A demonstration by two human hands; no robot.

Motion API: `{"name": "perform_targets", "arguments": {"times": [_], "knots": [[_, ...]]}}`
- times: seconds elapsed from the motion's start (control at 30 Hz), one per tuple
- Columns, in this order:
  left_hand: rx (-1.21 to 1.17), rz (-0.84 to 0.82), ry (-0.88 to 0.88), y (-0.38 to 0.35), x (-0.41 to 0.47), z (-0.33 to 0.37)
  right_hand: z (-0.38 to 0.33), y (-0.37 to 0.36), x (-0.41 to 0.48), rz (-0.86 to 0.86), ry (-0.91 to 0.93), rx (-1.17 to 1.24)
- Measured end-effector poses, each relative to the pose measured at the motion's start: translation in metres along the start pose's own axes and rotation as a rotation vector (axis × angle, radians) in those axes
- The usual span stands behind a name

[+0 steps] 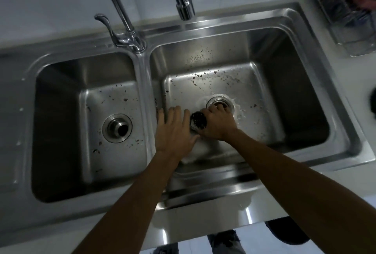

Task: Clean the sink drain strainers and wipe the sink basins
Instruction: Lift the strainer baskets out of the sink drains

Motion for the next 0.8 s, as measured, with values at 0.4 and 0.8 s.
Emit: {"name": "perform_targets", "arguments": {"times": [0.4, 0.8], "knots": [[-0.008, 0.009, 0.007, 0.004, -0.007, 0.001, -0.005, -0.008, 0.002, -0.009, 0.015, -0.003], [0.021, 0.007, -0.024, -0.001, -0.007, 0.002, 0.030, 0.003, -0.007, 0.026, -0.004, -0.005]]}}
Point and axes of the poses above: each hand's wrist, its own x-axis towards the middle knuckle, its own y-axis out of the back of the hand, z = x × y, the point moved 5 cm from there along x, towards the middle knuckle, and after that the axes turned 5 degrees about z, right-handed, at the moved point
